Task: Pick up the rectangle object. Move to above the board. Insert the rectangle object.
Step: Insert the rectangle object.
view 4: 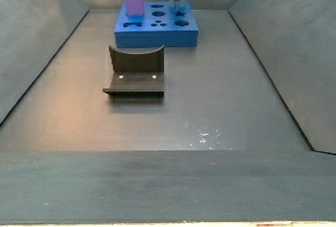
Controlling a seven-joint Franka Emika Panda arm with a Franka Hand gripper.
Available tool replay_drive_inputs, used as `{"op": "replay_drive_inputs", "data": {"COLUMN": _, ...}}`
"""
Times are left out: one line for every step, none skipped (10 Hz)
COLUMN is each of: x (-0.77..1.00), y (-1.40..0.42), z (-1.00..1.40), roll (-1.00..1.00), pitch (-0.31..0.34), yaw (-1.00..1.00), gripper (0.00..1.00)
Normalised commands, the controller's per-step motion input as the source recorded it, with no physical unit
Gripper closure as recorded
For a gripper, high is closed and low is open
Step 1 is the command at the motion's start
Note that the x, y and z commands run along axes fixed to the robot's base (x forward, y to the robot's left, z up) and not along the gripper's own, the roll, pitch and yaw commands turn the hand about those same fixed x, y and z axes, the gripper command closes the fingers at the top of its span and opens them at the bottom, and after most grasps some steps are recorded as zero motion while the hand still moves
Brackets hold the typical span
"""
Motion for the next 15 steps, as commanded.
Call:
{"op": "replay_drive_inputs", "data": {"x": 0.0, "y": 0.0, "z": 0.0, "roll": 0.0, "pitch": 0.0, "yaw": -0.04, "gripper": 1.0}}
{"op": "replay_drive_inputs", "data": {"x": -0.08, "y": 0.0, "z": -0.03, "roll": 0.0, "pitch": 0.0, "yaw": 0.0, "gripper": 1.0}}
{"op": "replay_drive_inputs", "data": {"x": -0.13, "y": 0.17, "z": -0.09, "roll": -0.13, "pitch": -0.011, "yaw": 0.0, "gripper": 1.0}}
{"op": "replay_drive_inputs", "data": {"x": -0.08, "y": 0.02, "z": 0.0, "roll": 0.0, "pitch": 0.0, "yaw": 0.0, "gripper": 1.0}}
{"op": "replay_drive_inputs", "data": {"x": 0.02, "y": -0.02, "z": 0.0, "roll": 0.0, "pitch": 0.0, "yaw": 0.0, "gripper": 1.0}}
{"op": "replay_drive_inputs", "data": {"x": 0.0, "y": -0.07, "z": 0.0, "roll": 0.09, "pitch": 0.0, "yaw": 0.0, "gripper": 1.0}}
{"op": "replay_drive_inputs", "data": {"x": 0.0, "y": 0.0, "z": 0.0, "roll": 0.01, "pitch": 0.0, "yaw": 0.0, "gripper": 1.0}}
{"op": "replay_drive_inputs", "data": {"x": 0.0, "y": -0.04, "z": 0.0, "roll": 0.0, "pitch": 0.0, "yaw": 0.0, "gripper": 1.0}}
{"op": "replay_drive_inputs", "data": {"x": 0.43, "y": -0.16, "z": 0.0, "roll": -0.05, "pitch": 0.0, "yaw": 0.0, "gripper": 1.0}}
{"op": "replay_drive_inputs", "data": {"x": 0.74, "y": -0.27, "z": 0.06, "roll": -0.25, "pitch": 0.0, "yaw": 0.0, "gripper": 1.0}}
{"op": "replay_drive_inputs", "data": {"x": 1.0, "y": -0.35, "z": 0.0, "roll": -0.25, "pitch": 0.006, "yaw": 0.0, "gripper": 1.0}}
{"op": "replay_drive_inputs", "data": {"x": 1.0, "y": -0.35, "z": 0.0, "roll": -0.31, "pitch": 0.0, "yaw": 0.0, "gripper": 1.0}}
{"op": "replay_drive_inputs", "data": {"x": 1.0, "y": -0.33, "z": -0.11, "roll": -0.32, "pitch": 0.0, "yaw": 0.0, "gripper": 1.0}}
{"op": "replay_drive_inputs", "data": {"x": 1.0, "y": -0.31, "z": -0.29, "roll": -0.36, "pitch": 0.0, "yaw": 0.0, "gripper": 1.0}}
{"op": "replay_drive_inputs", "data": {"x": 1.0, "y": -0.33, "z": -0.43, "roll": -0.38, "pitch": 0.0, "yaw": 0.0, "gripper": 1.0}}
